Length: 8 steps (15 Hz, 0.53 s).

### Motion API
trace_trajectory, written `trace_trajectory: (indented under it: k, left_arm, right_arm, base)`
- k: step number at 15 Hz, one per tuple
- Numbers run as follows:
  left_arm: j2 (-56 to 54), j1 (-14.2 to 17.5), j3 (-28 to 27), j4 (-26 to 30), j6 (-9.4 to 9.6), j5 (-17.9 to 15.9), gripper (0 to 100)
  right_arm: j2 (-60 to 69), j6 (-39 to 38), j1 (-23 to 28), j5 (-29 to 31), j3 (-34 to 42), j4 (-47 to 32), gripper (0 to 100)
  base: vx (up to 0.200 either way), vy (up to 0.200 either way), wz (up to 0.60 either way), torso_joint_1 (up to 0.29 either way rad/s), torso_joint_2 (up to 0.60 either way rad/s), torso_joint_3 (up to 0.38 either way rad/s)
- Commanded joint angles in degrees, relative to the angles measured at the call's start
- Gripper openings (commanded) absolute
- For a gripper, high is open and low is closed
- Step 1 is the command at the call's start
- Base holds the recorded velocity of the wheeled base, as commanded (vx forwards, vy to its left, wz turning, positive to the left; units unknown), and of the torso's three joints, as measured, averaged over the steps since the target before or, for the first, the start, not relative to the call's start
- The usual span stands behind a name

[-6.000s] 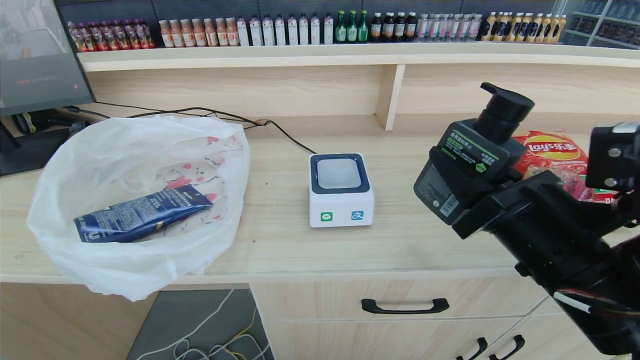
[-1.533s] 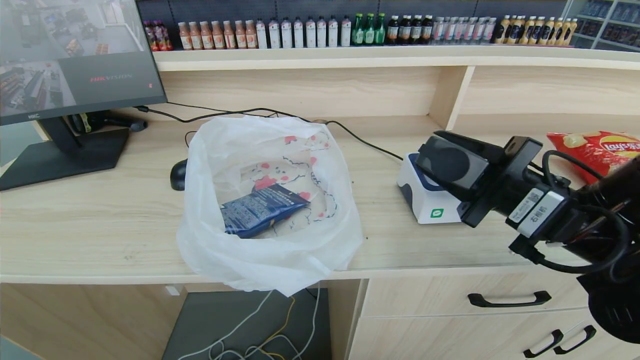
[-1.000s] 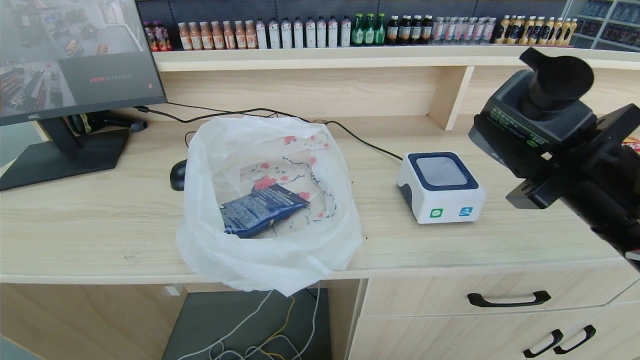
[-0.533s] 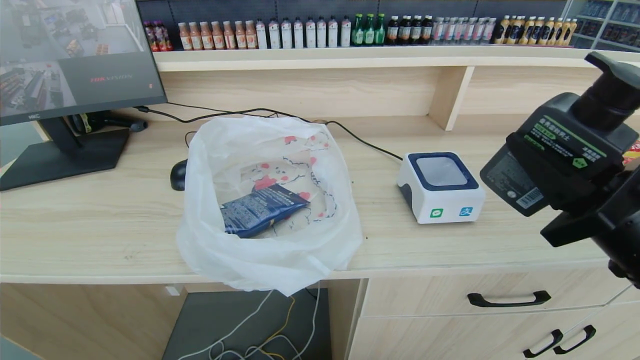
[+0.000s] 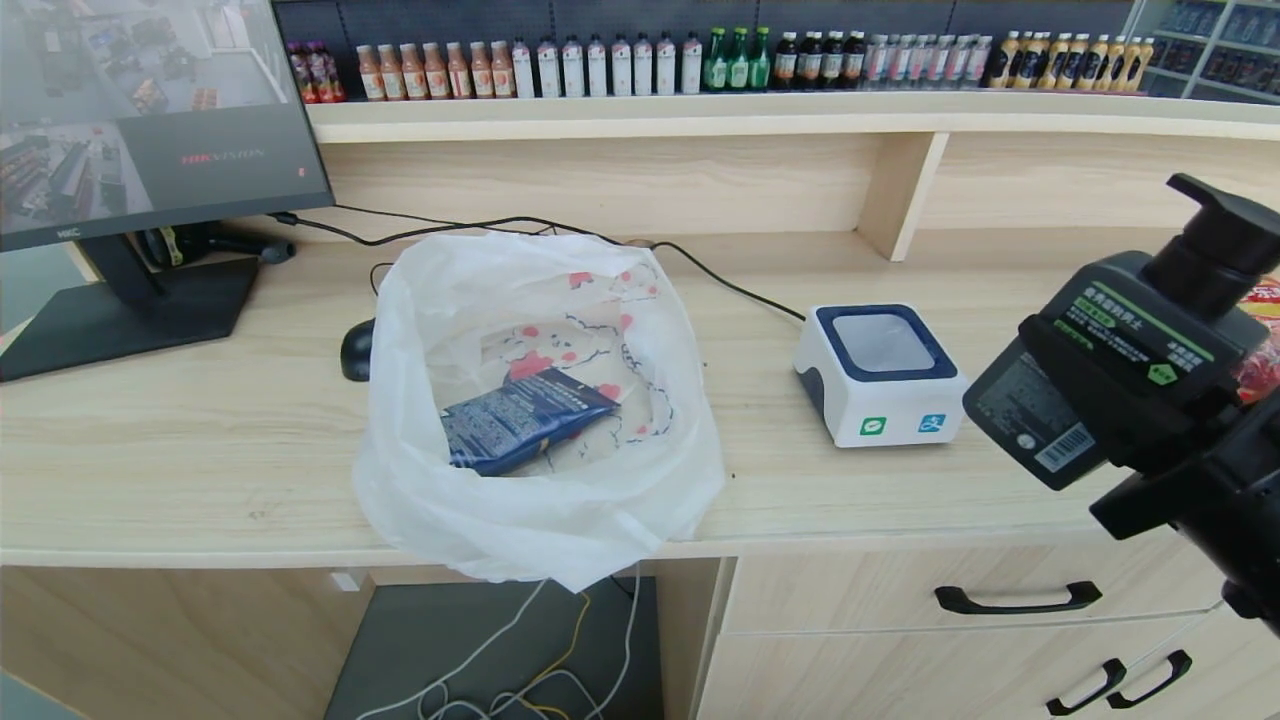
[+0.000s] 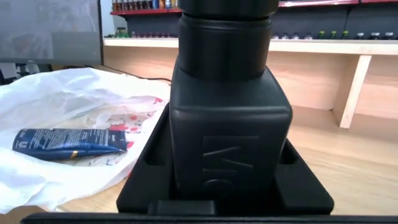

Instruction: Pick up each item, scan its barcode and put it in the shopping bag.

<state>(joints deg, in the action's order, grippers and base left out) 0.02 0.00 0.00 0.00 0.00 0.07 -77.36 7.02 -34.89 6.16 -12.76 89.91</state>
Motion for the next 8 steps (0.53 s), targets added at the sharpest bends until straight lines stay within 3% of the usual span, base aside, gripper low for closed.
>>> trace_trajectory:
  k: [1, 8]
  left_arm:
    - [0.0, 0.0, 0.0, 0.0, 0.00, 0.0, 100]
    - [0.0, 0.0, 0.0, 0.0, -0.18, 0.0, 100]
  right_arm:
    - [-1.4, -0.3, -0.3, -0.1, 0.6, 0.1, 0]
    - [-6.6, -0.7, -0.4, -0.1, -5.3, 0.1, 0]
  base:
    - [0.000, 0.000, 0.00, 0.000, 0.00, 0.000]
    - [0.000, 0.000, 0.00, 0.000, 0.00, 0.000]
